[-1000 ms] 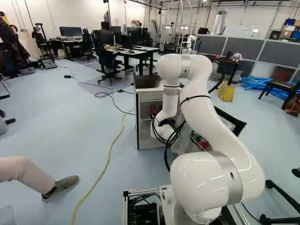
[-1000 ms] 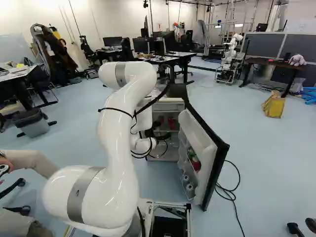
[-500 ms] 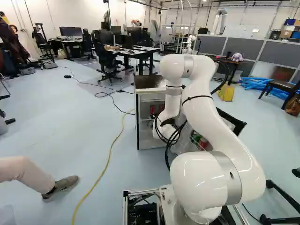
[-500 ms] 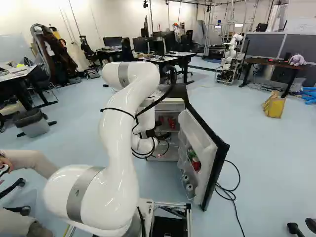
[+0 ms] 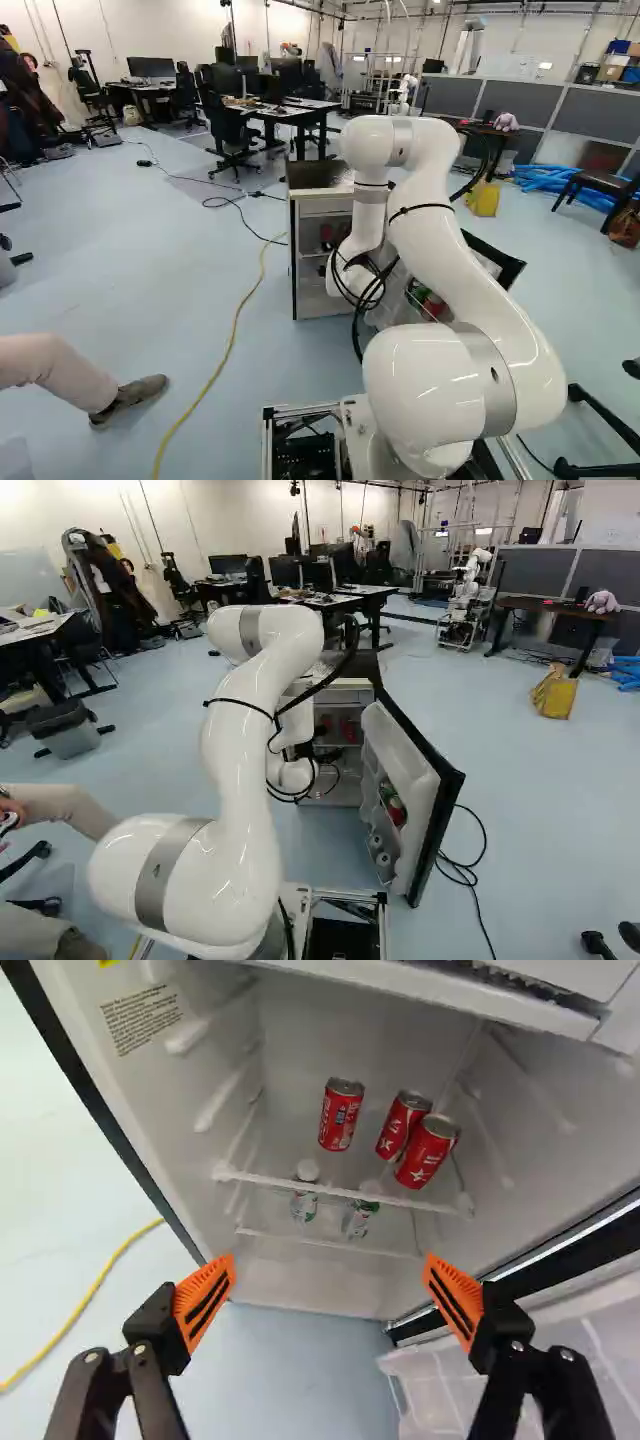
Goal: Grab a drink from the fridge
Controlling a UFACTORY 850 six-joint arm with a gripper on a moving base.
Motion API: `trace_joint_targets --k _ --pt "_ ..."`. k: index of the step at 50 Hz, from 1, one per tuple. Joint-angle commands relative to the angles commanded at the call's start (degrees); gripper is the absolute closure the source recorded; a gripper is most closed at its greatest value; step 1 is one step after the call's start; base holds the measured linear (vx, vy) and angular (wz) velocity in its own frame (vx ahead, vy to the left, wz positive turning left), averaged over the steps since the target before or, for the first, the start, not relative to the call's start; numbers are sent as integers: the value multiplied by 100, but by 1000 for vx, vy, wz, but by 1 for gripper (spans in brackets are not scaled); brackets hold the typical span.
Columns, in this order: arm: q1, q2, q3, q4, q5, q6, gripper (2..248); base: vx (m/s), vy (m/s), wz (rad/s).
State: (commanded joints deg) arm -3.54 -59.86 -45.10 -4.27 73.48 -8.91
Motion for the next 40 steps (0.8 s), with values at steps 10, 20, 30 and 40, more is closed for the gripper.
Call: trace_joint_targets --k 10,20,30,40 --pt "0 0 0 -207 0 618 3 0 0 0" --pt "0 0 0 -334 0 1105 3 0 0 0" --pt "0 0 0 -355 0 1192 3 0 0 0" --pt "0 -2 -4 -356 7 1199 3 0 0 0"
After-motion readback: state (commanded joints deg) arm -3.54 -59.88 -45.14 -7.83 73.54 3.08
